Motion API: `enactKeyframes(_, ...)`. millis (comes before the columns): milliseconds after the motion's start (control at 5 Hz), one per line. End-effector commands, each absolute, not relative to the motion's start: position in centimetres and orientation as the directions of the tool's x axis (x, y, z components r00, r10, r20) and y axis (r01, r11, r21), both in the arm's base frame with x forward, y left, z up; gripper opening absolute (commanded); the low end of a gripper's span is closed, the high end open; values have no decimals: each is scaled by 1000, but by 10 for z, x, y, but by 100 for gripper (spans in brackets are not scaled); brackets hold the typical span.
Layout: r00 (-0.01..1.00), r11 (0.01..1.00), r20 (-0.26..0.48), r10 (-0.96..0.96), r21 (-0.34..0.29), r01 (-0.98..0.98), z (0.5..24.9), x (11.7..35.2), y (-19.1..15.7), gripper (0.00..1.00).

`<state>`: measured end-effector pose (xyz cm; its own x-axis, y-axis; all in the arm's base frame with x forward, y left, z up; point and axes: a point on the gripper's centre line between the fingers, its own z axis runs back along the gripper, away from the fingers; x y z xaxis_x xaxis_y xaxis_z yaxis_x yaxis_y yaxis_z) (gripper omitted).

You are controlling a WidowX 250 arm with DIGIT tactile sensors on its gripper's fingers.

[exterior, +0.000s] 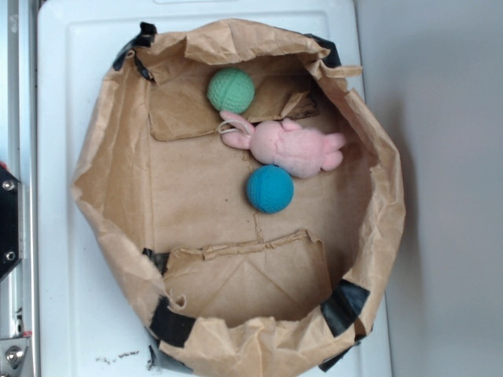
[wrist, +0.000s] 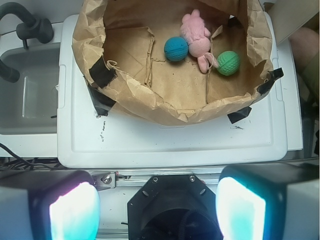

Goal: Grab the green ball.

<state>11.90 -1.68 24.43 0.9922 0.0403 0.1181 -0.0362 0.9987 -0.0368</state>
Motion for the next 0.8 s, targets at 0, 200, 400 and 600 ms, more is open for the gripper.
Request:
enactKeyframes(0,992,999,118,40,-37,-36,244,119,-17,100)
enactKeyframes(200,986,991,93,136,-20,-135,235,144,-18,100)
enactKeyframes(400,970,972,79,232,29,-235,227,160,-25,100)
enactKeyframes(600,931,933,100,352,41,-357,225,174,-24,100)
